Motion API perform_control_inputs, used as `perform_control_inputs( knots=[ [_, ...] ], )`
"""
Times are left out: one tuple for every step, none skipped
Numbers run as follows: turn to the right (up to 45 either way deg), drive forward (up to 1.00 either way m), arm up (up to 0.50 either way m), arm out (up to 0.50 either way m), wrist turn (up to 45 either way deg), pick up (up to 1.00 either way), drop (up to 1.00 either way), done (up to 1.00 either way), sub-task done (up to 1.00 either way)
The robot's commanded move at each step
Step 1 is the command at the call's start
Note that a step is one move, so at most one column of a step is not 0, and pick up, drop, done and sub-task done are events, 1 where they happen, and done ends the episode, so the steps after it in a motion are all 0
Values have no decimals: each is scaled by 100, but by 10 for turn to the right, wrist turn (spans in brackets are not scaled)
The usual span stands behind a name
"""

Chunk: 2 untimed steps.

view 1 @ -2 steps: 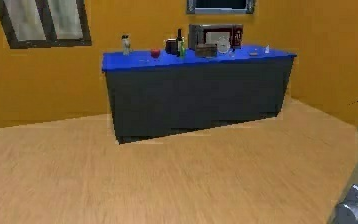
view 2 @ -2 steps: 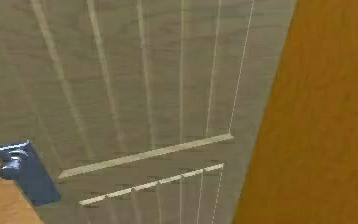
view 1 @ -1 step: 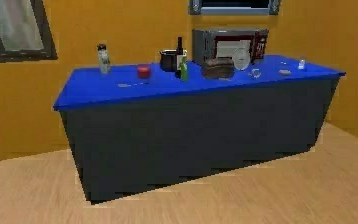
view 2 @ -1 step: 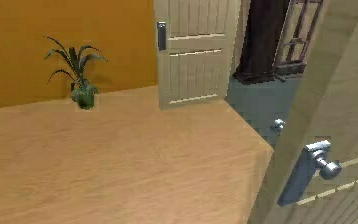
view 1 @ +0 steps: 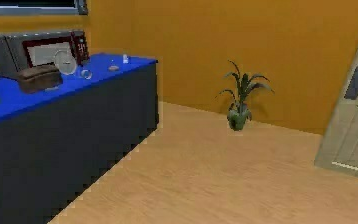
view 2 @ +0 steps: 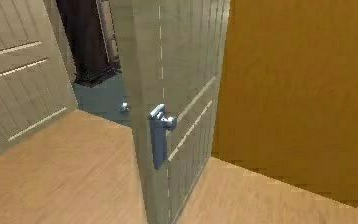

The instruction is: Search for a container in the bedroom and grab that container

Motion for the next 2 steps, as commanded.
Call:
perform_control_inputs(
  knots=[
    [360,0,0,0,0,0,0,0,0],
    [30,0,0,0,0,0,0,0,0]
  ],
)
